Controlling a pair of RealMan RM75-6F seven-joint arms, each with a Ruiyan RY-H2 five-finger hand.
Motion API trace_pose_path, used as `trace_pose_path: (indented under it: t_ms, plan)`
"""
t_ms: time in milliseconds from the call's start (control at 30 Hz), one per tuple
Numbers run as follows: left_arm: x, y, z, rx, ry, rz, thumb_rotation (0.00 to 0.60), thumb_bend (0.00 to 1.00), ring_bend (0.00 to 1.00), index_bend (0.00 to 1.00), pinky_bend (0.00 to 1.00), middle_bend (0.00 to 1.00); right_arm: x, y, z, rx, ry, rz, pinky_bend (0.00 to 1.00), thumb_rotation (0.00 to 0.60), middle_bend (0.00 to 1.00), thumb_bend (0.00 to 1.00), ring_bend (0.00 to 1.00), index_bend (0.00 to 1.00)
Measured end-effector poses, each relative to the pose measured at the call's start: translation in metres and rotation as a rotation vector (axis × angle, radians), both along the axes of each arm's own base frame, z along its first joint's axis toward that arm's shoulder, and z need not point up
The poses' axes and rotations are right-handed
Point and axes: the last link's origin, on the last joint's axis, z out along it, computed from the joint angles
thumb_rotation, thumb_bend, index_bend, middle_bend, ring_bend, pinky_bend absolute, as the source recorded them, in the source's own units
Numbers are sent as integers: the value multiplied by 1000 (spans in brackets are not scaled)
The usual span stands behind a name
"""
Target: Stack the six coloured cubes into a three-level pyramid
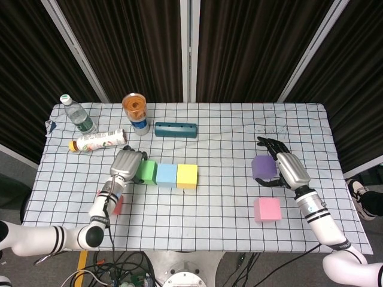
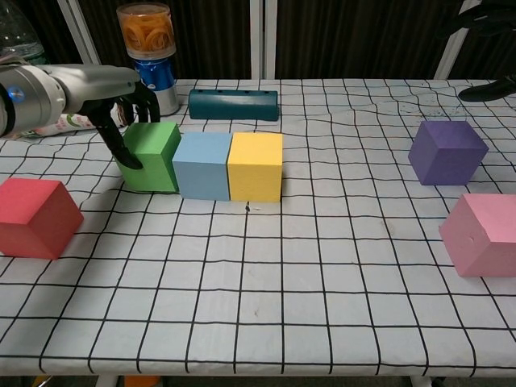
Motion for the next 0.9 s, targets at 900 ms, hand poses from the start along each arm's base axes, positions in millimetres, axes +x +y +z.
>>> trace_pose_path:
  t_ms: [900]
  plan:
    - [7, 2, -13, -3, 25, -11, 600, 93, 335, 383, 181, 456, -4, 1, 1, -4, 2, -14, 0, 600, 156, 99, 0, 0]
